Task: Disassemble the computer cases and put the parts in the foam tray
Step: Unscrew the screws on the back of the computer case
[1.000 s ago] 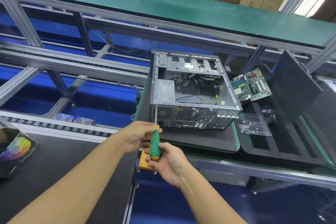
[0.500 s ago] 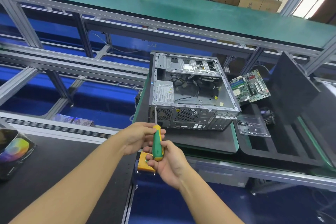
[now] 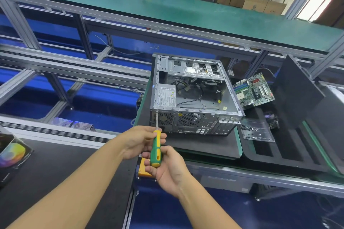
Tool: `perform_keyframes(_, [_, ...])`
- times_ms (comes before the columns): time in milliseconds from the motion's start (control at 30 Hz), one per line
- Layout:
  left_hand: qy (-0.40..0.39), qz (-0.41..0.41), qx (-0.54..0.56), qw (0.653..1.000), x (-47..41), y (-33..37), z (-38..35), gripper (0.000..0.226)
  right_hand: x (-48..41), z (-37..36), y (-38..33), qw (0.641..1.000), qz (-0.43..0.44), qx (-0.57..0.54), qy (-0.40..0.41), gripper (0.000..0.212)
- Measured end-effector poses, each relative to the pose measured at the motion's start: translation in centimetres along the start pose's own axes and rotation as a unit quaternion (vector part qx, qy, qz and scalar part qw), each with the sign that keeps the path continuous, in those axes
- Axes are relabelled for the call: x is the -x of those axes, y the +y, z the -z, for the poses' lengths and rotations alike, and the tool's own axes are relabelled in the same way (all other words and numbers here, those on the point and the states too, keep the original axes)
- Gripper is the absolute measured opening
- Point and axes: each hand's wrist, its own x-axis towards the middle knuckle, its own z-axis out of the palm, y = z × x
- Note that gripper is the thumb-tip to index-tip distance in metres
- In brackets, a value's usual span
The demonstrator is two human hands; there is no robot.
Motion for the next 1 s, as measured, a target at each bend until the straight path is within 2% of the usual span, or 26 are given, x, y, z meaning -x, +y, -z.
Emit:
perform_keyframes(100, [0.026,0.003,-0.070,0.997,0.1,-0.1,-0.7,0.026,-0.2,0.1,0.4,0.999,0.036,0.017,0.016,0.025])
perform_keyframes(167, [0.041,-0.018,-0.064,0.997,-0.1,-0.2,-0.9,0.027,-0.3,0.1,0.8,0.996,0.066,0.050,0.030,0.020])
perform_keyframes(233, [0.053,-0.031,-0.029,0.998,-0.3,-0.3,-0.7,0.029,-0.5,0.0,0.9,0.994,0.077,0.060,0.051,0.026])
perform_keyframes(300, [0.045,-0.034,0.006,0.998,-0.4,-0.2,-0.4,0.032,-0.6,0.1,0.7,0.996,0.065,0.034,0.057,0.029])
perform_keyframes(433, [0.003,-0.017,0.035,0.999,-0.3,0.1,0.1,0.029,-0.4,0.6,-0.5,0.999,0.000,-0.034,0.007,0.037])
perform_keyframes(500, [0.007,-0.010,0.025,1.000,-0.5,0.3,-0.1,0.026,-0.3,0.7,-0.6,1.000,0.003,-0.030,0.009,0.032])
perform_keyframes(600, [0.104,-0.023,0.037,0.994,-1.5,1.1,-0.9,0.020,-0.5,0.5,-0.1,0.998,0.045,0.003,0.035,0.020])
perform_keyframes(700, [0.188,-0.045,0.063,0.979,-3.2,2.3,-1.6,0.015,-0.8,0.6,0.1,0.996,0.061,0.019,0.067,0.040])
perform_keyframes(800, [0.209,-0.035,0.076,0.974,-4.5,3.0,-1.7,0.019,-0.9,0.6,0.0,0.994,0.057,0.044,0.080,0.048])
perform_keyframes(1000, [0.246,-0.034,0.081,0.965,-6.1,2.3,-1.4,0.020,-0.5,0.5,-0.7,0.992,0.046,0.089,0.079,0.042])
